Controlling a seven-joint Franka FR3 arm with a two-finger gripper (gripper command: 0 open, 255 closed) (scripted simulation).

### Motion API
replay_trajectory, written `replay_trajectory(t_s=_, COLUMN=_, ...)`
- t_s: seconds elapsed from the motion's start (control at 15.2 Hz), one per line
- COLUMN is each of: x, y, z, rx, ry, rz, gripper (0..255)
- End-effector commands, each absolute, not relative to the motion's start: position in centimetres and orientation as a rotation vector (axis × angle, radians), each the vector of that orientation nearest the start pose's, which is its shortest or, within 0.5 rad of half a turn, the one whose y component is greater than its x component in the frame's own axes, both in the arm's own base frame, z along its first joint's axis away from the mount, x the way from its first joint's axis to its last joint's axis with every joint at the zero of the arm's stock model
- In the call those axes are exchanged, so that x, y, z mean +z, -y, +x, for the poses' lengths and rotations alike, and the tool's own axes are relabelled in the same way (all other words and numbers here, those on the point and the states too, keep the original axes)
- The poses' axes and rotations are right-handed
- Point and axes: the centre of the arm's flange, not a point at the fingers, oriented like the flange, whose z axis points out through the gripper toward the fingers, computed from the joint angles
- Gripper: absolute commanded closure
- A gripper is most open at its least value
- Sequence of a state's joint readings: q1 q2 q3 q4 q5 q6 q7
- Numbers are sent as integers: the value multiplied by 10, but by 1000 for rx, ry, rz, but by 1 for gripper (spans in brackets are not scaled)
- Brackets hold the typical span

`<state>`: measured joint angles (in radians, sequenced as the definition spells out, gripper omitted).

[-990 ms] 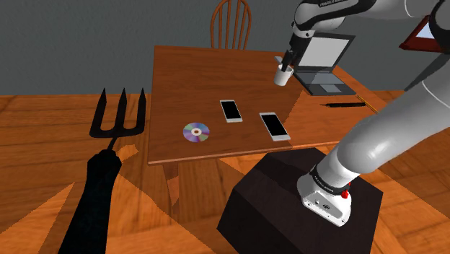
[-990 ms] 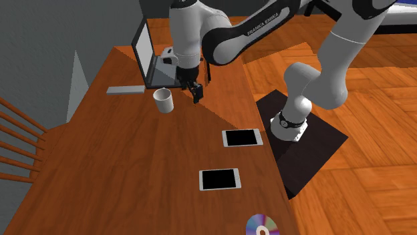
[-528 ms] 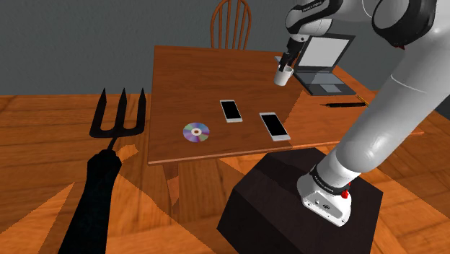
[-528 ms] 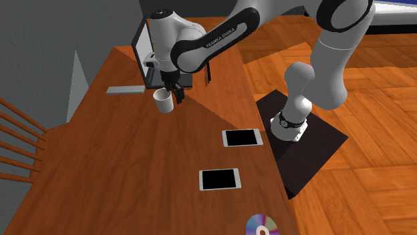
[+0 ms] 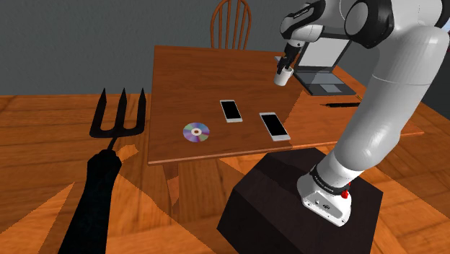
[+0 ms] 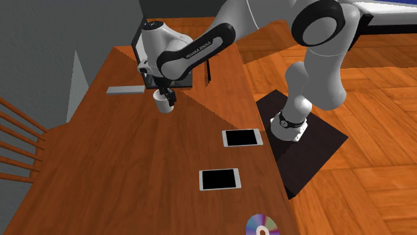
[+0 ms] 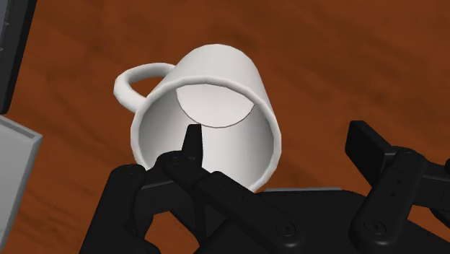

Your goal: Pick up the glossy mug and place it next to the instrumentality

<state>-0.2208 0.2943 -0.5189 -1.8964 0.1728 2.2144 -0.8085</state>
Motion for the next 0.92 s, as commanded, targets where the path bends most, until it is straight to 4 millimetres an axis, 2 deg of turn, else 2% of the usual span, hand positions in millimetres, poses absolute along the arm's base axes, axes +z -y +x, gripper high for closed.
replay_trajectory(t_s=0.0, x=363, y=403, z=475, rx=-75, ry=-12, rz=-3190, gripper=0)
replay_trajectory(t_s=0.13, x=349, y=403, z=475, rx=-75, ry=-12, rz=-3190, gripper=0)
replay_trajectory(t_s=0.66, x=349, y=403, z=475, rx=-75, ry=-12, rz=-3190, gripper=0)
replay_trajectory(t_s=0.73, x=349, y=403, z=475, rx=-75, ry=-12, rz=-3190, gripper=255)
replay_trajectory(t_s=0.86, x=349, y=403, z=475, rx=-75, ry=-12, rz=-3190, gripper=255)
